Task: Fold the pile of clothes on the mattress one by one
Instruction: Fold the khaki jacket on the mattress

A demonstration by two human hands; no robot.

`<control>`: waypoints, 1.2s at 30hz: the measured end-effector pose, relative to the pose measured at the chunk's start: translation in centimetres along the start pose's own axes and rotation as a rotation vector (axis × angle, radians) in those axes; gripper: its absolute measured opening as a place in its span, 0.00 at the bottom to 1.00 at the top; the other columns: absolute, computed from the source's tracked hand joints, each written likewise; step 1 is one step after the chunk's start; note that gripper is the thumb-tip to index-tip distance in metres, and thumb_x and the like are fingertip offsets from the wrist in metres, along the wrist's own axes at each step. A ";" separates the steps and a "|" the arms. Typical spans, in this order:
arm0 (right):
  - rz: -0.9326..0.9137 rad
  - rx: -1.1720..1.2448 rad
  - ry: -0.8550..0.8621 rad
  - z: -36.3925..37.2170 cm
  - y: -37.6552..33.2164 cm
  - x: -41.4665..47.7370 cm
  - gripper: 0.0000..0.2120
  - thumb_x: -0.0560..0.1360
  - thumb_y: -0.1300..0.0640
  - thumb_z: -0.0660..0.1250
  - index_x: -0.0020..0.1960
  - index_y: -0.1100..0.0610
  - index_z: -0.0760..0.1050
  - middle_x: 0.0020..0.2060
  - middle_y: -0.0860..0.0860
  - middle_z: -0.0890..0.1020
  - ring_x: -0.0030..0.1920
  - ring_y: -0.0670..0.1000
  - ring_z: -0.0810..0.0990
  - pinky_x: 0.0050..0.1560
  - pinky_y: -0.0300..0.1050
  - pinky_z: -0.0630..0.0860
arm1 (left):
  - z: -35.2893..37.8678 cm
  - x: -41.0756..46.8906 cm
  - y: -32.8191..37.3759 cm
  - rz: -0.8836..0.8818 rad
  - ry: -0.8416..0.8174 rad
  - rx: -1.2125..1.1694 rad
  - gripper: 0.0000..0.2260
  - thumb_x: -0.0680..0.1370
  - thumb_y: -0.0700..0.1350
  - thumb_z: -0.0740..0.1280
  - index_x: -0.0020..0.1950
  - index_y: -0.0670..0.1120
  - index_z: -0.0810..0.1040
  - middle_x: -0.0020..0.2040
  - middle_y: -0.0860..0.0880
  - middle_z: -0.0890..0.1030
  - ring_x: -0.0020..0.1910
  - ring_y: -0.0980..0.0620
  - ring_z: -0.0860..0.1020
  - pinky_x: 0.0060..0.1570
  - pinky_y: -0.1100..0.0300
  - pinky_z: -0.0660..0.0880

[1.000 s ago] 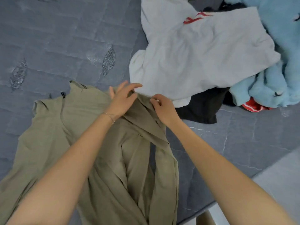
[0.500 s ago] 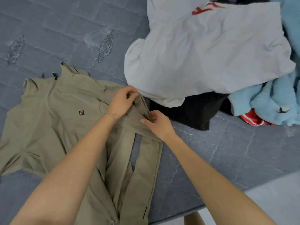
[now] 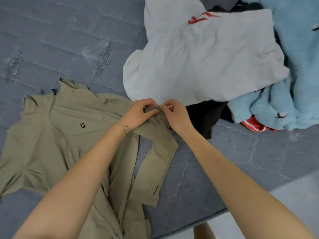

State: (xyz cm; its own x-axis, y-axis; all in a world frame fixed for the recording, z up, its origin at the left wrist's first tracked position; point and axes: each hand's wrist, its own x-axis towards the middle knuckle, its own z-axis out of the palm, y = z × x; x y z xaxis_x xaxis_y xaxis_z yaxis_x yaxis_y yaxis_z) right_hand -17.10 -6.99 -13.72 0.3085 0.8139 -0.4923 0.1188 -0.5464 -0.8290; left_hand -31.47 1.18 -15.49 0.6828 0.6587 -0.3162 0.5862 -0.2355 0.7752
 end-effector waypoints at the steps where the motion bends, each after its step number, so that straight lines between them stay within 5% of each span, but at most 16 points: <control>1: 0.016 0.018 -0.028 -0.4 -0.2 0.0 0.09 0.80 0.55 0.62 0.53 0.60 0.74 0.42 0.50 0.77 0.42 0.48 0.75 0.40 0.38 0.70 | 0.0 0.3 0.5 -0.007 0.031 -0.031 0.07 0.77 0.47 0.67 0.44 0.44 0.79 0.40 0.53 0.79 0.40 0.61 0.75 0.45 0.62 0.70; 7: 0.069 -0.095 -0.208 -1.5 1.7 -0.7 0.13 0.77 0.55 0.66 0.44 0.66 0.75 0.39 0.60 0.80 0.40 0.52 0.77 0.39 0.43 0.69 | -0.8 1.2 2.6 -0.112 0.216 -0.188 0.09 0.79 0.40 0.65 0.40 0.39 0.79 0.37 0.48 0.78 0.38 0.59 0.73 0.43 0.66 0.69; 11: 0.085 -0.083 -0.229 -2.0 2.2 -1.3 0.14 0.80 0.55 0.61 0.36 0.54 0.68 0.32 0.47 0.72 0.33 0.43 0.69 0.30 0.33 0.62 | -0.5 2.0 3.3 -0.129 0.356 -0.170 0.09 0.79 0.39 0.64 0.40 0.44 0.79 0.37 0.54 0.80 0.39 0.64 0.75 0.45 0.69 0.70; 15: 0.056 -0.029 -0.155 -3.5 1.1 -1.2 0.19 0.82 0.52 0.58 0.33 0.54 0.62 0.29 0.47 0.67 0.31 0.44 0.66 0.32 0.38 0.61 | -0.2 3.2 3.3 -0.153 0.450 -0.097 0.16 0.80 0.42 0.63 0.35 0.37 0.70 0.32 0.38 0.68 0.35 0.53 0.66 0.37 0.60 0.63; 20: 0.048 -0.074 -0.322 -6.7 0.0 -1.2 0.22 0.77 0.40 0.64 0.32 0.53 0.66 0.29 0.46 0.69 0.31 0.43 0.68 0.34 0.36 0.63 | -0.5 4.3 3.5 -0.222 0.539 -0.047 0.20 0.82 0.44 0.62 0.31 0.48 0.59 0.29 0.51 0.60 0.30 0.55 0.59 0.32 0.62 0.59; 23: 0.020 -0.128 -0.344 -8.2 0.5 -1.1 0.23 0.74 0.44 0.69 0.31 0.53 0.61 0.27 0.50 0.62 0.28 0.46 0.61 0.31 0.39 0.56 | 0.1 4.4 3.7 -0.273 0.544 -0.006 0.21 0.82 0.44 0.61 0.31 0.47 0.59 0.28 0.50 0.59 0.29 0.55 0.59 0.31 0.59 0.56; 26: -0.068 -0.119 -0.120 -9.6 0.6 -1.0 0.22 0.77 0.49 0.68 0.31 0.55 0.61 0.26 0.49 0.61 0.28 0.45 0.59 0.29 0.38 0.55 | 0.9 4.3 5.1 -0.239 0.412 0.005 0.13 0.82 0.44 0.62 0.37 0.44 0.73 0.34 0.52 0.72 0.34 0.57 0.69 0.38 0.62 0.64; 29: -0.082 -0.075 0.032 -10.5 0.3 -0.7 0.24 0.78 0.50 0.66 0.28 0.53 0.59 0.24 0.47 0.61 0.26 0.45 0.58 0.28 0.38 0.57 | 1.7 4.4 8.2 -0.149 0.023 -0.094 0.12 0.82 0.47 0.60 0.57 0.44 0.80 0.50 0.52 0.82 0.49 0.60 0.77 0.51 0.74 0.68; 32: -0.031 -0.077 0.002 -11.1 0.2 -0.4 0.24 0.80 0.49 0.63 0.28 0.53 0.59 0.24 0.48 0.61 0.27 0.46 0.59 0.29 0.39 0.55 | 2.8 4.8 10.7 -0.137 -0.222 -0.133 0.14 0.81 0.50 0.62 0.53 0.43 0.83 0.47 0.45 0.83 0.46 0.58 0.77 0.51 0.65 0.72; 36: 0.040 0.018 -0.065 -12.3 1.3 -0.9 0.23 0.80 0.46 0.61 0.31 0.52 0.58 0.26 0.47 0.60 0.27 0.44 0.58 0.28 0.37 0.55 | 3.2 5.5 11.8 -0.127 -0.174 -0.208 0.10 0.80 0.46 0.65 0.42 0.44 0.81 0.35 0.52 0.78 0.36 0.61 0.72 0.39 0.71 0.69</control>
State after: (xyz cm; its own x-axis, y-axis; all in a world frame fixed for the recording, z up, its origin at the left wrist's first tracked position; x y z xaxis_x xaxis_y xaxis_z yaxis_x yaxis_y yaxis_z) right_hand -5.66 -10.81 -11.09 0.2504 0.8027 -0.5412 0.0904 -0.5760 -0.8124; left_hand -19.40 -0.28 -9.86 0.6844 0.5371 -0.4930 0.5820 0.0048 0.8132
